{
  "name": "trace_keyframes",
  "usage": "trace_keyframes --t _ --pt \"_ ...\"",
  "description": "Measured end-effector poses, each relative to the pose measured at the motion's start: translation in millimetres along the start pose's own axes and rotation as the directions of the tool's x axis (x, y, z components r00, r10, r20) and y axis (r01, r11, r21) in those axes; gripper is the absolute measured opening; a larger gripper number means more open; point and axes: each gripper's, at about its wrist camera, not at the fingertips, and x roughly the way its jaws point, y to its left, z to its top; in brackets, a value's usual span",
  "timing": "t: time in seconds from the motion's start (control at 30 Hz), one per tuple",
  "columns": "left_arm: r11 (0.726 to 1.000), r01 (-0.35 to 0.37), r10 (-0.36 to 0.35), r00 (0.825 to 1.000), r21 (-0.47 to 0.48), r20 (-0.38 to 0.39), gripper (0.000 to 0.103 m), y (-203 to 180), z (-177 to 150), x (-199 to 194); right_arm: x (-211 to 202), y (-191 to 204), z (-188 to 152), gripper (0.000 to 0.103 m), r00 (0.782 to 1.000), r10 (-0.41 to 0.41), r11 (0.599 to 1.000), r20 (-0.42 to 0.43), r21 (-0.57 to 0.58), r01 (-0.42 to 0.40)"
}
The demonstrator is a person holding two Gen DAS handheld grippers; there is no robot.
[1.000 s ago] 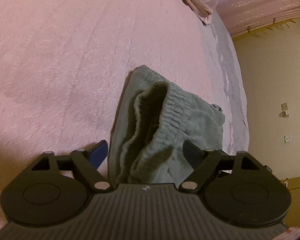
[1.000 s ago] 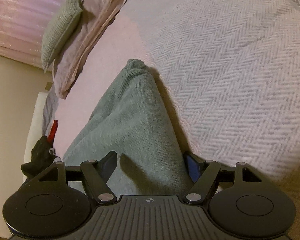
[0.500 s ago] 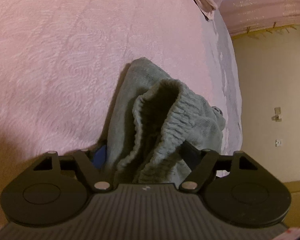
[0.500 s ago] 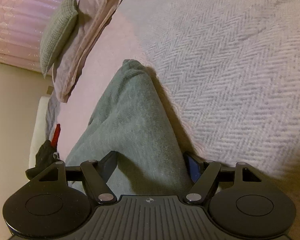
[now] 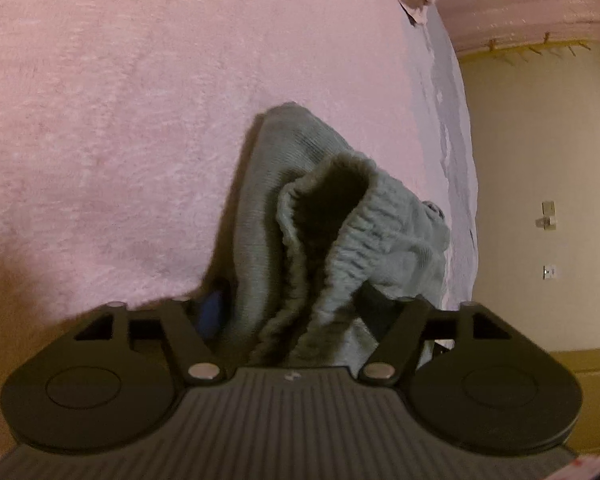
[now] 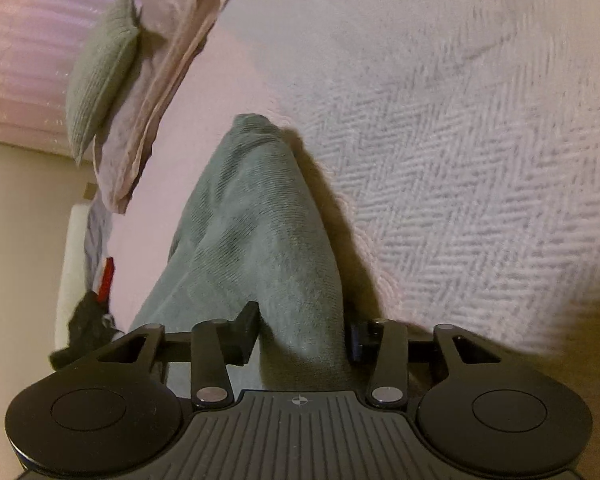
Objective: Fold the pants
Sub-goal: 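Lift the folded sweatpants with the left gripper while the right gripper grips the other end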
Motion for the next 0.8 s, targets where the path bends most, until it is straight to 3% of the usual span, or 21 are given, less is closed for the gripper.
trace_keyframes --t 0.1,0.17,0.23,0.43,0.57,0.7,0.8 --pt "0.999 0.036 -0.036 0.999 -0.018 0.011 0.068 -7.6 3.6 14.1 1.8 -0.8 -2.1 0.042 1.000 0.008 1.000 0.029 0.005 -0.008" --pt "0.999 0.031 -0.031 1.000 0.031 0.007 0.052 -11.9 5.2 10.1 -3.9 -0.9 -4.8 0.035 0.999 0.017 1.000 0.047 0.020 -0.018" --pt "0.999 0.044 -0.044 0.999 0.022 0.001 0.043 -10.4 4.2 0.7 -12.0 1.7 -9.8 0.033 0.997 0.041 0.999 0.063 0.033 -0.043" --pt "0.992 0.003 -0.003 1.000 0.126 -0.006 0.039 -45.7 1.2 -10.2 -40.0 21.6 -27.0 0.031 0.990 0.004 0.999 0.138 0.046 -0.010" --pt "0.976 0.000 0.022 0.995 0.218 -0.097 0.039 -89.2 14.7 0.3 -73.4 14.7 -34.2 0.031 0.980 0.003 0.992 0.198 0.121 -0.028" --pt "0.947 0.037 0.031 0.978 0.320 -0.207 0.039 -149.3 23.8 45.0 -121.9 -1.1 -32.5 0.031 0.950 -0.026 0.976 0.311 0.212 -0.043" --pt "0.918 0.090 0.036 0.951 0.386 -0.308 0.039 -204.5 20.9 99.2 -167.7 -19.4 -31.3 0.031 0.901 -0.085 0.956 0.425 0.288 -0.046"
